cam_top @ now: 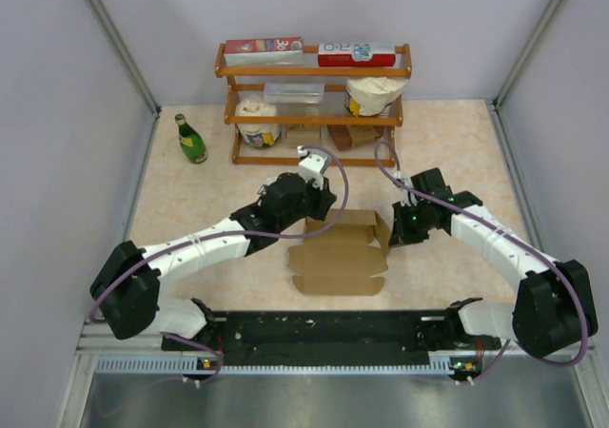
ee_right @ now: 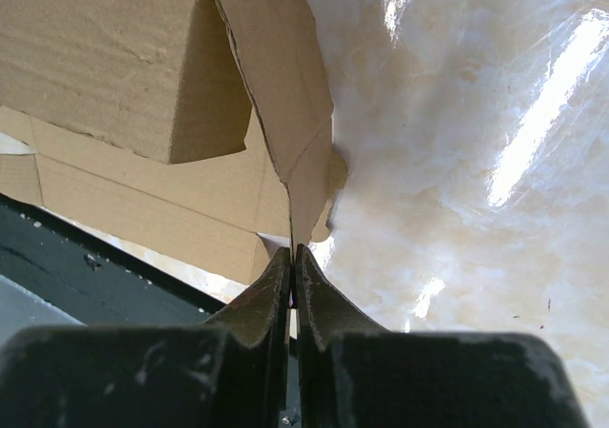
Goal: Fold the paper box
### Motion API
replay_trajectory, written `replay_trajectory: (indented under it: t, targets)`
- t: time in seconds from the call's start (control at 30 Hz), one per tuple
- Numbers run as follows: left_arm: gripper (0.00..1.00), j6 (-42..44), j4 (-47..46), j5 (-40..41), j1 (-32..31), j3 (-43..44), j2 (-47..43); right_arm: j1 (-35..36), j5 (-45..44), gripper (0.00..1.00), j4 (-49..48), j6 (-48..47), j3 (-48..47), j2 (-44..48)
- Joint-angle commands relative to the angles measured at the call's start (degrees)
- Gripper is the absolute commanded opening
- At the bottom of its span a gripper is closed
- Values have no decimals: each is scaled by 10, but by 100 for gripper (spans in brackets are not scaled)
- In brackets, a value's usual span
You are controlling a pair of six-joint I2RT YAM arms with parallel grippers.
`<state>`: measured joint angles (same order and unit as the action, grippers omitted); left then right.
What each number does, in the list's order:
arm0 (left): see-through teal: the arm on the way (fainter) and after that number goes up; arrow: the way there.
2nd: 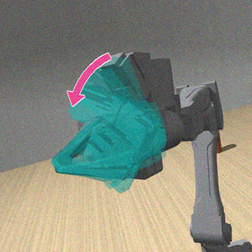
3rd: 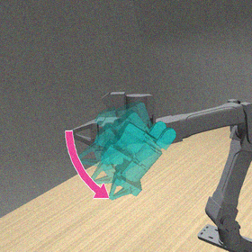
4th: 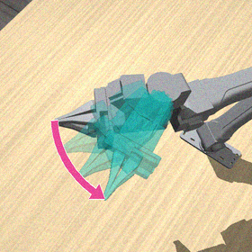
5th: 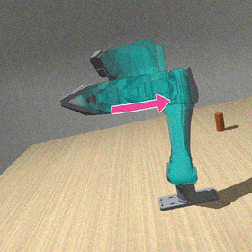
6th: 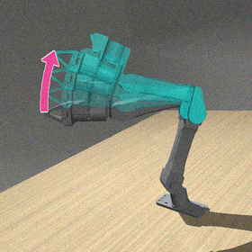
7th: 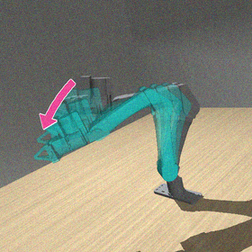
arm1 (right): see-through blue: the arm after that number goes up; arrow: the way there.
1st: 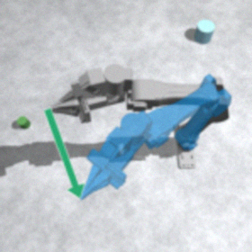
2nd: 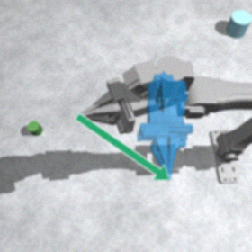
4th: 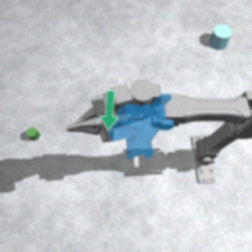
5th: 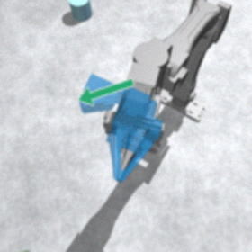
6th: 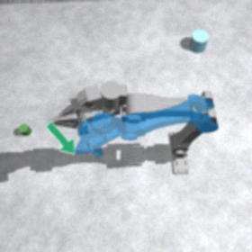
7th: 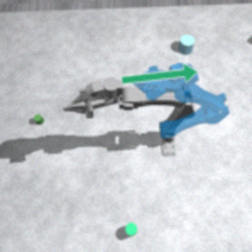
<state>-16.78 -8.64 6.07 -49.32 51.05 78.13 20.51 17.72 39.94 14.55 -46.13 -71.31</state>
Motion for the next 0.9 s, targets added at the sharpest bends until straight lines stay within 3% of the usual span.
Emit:
replay_trajectory:
  t: [0.0,0.27,0.87]
  targets:
    - [20,14,1,-32,10,-12,10,8,8,0,-11,-2,-11,6]
    - [15,3,12,-89,9,-37,10,7,19,0,-11,-1,-18,6]
    - [13,-19,3,-84,8,-104,-32,23,53,0,-17,4,-30,1]
